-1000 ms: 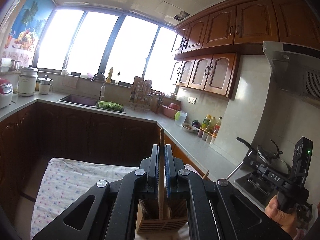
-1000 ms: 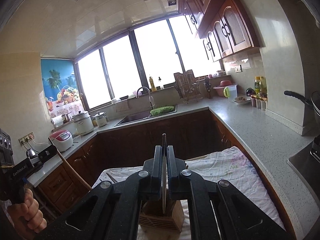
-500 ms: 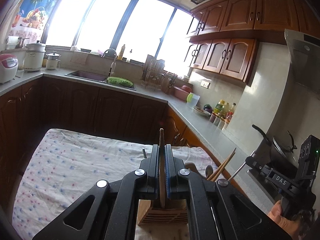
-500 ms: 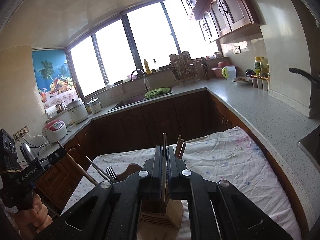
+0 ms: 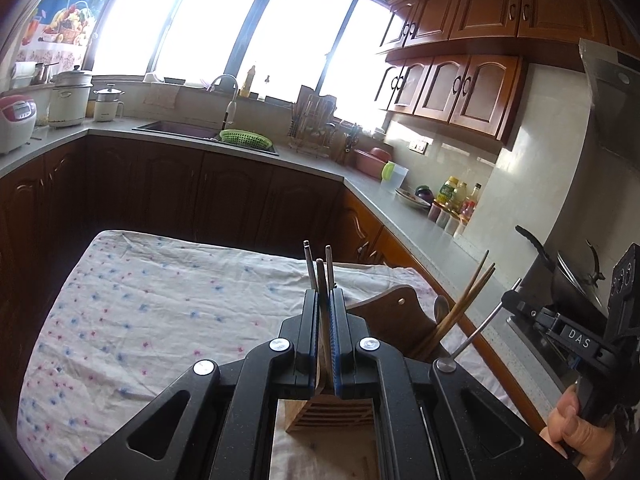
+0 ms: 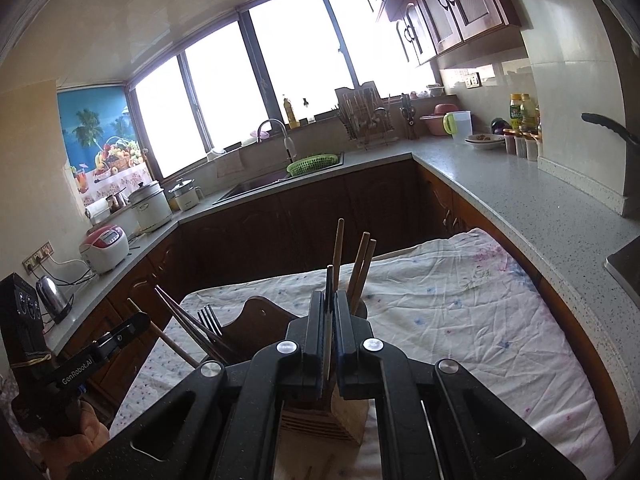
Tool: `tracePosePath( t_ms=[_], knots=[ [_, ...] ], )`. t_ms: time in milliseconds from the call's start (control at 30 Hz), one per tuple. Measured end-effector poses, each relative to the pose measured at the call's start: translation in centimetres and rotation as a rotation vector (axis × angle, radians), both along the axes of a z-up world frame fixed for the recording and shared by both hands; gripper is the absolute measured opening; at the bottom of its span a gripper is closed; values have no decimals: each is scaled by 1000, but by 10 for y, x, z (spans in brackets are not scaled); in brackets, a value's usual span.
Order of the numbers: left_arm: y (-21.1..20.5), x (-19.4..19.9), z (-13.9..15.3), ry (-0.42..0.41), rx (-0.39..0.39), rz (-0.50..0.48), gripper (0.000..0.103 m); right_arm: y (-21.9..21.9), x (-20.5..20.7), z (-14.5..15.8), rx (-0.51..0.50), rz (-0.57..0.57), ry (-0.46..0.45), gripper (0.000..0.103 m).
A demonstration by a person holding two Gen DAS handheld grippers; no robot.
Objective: Organize utensils
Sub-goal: 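Lift both chopsticks and insert them upright into the wooden holder, then open both tools to release the chopsticks in the holder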
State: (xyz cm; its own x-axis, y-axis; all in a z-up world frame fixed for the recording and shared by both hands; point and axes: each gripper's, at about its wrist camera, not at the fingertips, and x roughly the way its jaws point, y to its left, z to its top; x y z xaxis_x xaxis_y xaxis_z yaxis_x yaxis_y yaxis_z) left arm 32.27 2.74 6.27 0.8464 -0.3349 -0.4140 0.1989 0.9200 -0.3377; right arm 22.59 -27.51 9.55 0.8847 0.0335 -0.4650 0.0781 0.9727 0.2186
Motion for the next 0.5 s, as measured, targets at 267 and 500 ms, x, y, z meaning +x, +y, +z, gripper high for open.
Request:
tracePosePath(
  t_ms=[267, 500],
  knots=[
    [4, -2, -5, 13, -19, -5, 4, -1, 1, 0, 16, 0, 5, 4],
    [15, -14, 1, 12, -36, 36, 40, -6, -5, 4, 61, 1, -16, 22]
  ],
)
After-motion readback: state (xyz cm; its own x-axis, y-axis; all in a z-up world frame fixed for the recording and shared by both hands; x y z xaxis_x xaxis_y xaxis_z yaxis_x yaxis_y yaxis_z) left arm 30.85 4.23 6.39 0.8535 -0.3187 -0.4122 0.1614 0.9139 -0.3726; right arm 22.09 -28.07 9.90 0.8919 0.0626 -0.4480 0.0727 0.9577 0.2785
